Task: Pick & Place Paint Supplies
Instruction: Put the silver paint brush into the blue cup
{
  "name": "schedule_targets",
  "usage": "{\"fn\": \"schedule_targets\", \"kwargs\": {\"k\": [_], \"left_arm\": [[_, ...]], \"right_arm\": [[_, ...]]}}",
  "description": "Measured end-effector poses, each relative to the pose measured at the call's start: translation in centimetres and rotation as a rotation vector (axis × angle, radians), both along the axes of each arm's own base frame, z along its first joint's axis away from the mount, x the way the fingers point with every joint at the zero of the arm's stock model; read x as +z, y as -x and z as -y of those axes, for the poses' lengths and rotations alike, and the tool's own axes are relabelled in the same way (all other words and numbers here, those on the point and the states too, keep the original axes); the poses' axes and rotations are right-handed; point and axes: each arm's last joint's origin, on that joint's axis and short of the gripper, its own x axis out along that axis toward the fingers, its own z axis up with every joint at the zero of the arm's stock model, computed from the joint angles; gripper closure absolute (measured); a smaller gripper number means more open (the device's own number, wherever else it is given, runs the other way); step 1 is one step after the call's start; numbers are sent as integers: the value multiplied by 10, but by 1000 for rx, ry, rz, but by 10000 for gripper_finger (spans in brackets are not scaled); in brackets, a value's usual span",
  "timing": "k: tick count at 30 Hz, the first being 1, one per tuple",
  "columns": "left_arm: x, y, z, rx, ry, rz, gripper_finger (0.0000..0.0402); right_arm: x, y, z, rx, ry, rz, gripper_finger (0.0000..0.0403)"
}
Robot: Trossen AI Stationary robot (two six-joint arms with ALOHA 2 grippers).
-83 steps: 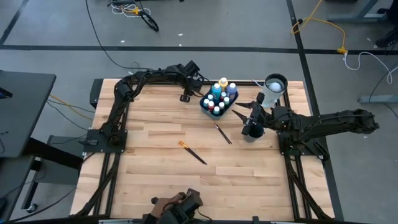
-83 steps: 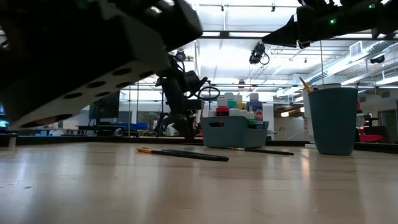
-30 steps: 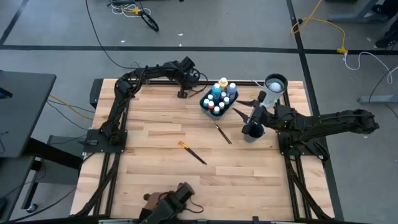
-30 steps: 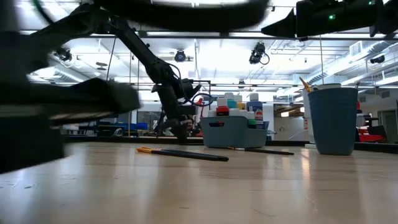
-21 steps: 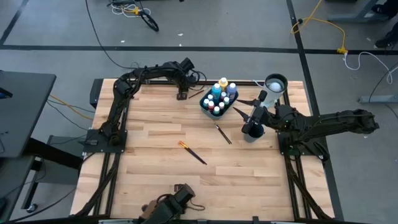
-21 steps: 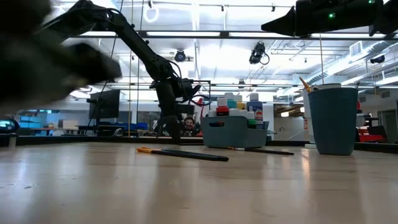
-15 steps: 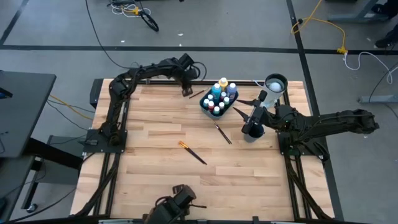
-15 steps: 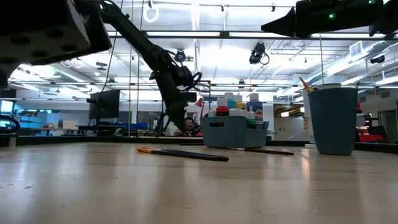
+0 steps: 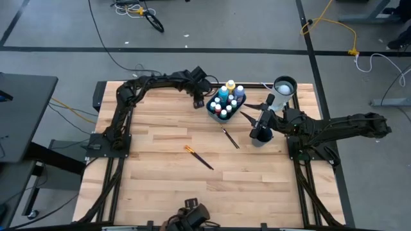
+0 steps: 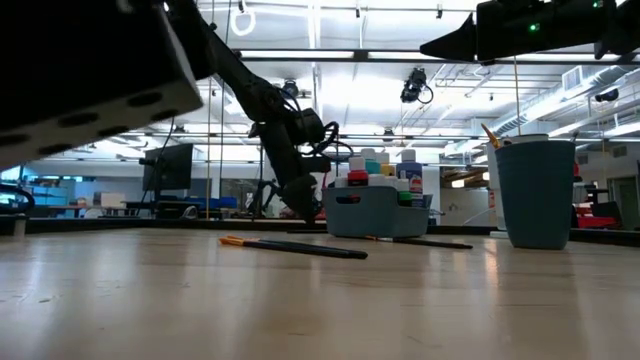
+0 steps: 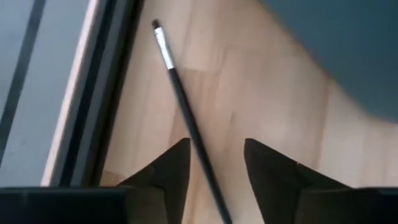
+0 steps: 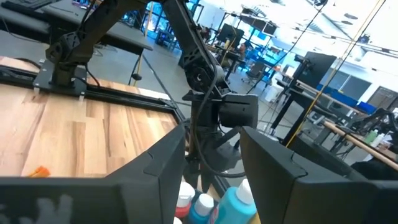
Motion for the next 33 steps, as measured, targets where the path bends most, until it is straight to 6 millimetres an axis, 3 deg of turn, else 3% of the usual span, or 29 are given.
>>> {"fn": "schedule_targets", "kwargs": {"k": [7, 13, 22, 33], "left_arm": [[-2, 10, -16, 89, 64, 52, 210], [-9, 17, -26, 132, 73, 42, 220], [-17, 12, -24, 87, 24, 1, 230], [4, 5, -27, 400, 56, 90, 232]], "right_arm": [[0, 0, 0, 2, -3, 0, 245], [0, 0, 0, 2, -3, 0, 245], [0, 0, -1, 38, 1, 0, 245], [0, -1, -2, 71, 3, 1, 245]]}}
